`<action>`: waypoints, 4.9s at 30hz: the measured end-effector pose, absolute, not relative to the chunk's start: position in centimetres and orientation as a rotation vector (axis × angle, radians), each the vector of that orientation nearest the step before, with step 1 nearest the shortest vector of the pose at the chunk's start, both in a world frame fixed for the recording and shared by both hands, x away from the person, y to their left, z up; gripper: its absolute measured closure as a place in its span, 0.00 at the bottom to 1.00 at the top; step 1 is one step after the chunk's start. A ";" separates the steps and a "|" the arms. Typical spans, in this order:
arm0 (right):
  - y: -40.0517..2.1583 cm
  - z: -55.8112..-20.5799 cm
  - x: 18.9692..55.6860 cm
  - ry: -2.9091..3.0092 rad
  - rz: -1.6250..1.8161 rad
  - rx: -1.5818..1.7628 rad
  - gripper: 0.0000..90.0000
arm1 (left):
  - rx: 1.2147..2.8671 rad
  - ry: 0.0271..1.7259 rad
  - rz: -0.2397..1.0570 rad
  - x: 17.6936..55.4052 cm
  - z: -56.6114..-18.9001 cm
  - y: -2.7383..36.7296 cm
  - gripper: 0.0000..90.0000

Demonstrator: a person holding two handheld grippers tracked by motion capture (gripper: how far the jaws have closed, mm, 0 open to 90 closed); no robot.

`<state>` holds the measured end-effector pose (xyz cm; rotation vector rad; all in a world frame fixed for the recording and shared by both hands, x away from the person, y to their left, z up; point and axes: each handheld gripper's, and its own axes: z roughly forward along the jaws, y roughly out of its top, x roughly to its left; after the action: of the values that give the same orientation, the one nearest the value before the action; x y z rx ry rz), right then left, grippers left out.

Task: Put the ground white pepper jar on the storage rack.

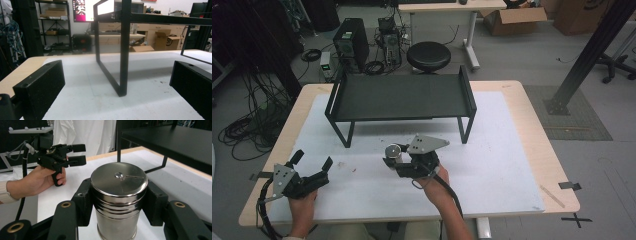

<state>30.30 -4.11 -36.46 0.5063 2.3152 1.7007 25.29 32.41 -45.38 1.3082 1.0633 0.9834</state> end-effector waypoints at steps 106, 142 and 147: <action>-3.1 -29.2 47.8 2.054 1.582 0.935 0.54 | 1.309 1.063 0.985 25.3 -45.4 32.4 0.00; -2.7 -29.9 48.5 2.116 1.537 1.025 0.46 | 1.312 1.061 0.988 25.3 -45.4 32.3 0.00; -2.8 -29.9 48.5 2.115 1.541 1.029 0.42 | 1.311 1.062 0.987 25.3 -45.4 32.4 0.00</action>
<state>48.48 -2.78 -29.86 1.0285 2.1147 1.5409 25.27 32.36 -45.38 1.3106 1.0621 0.9866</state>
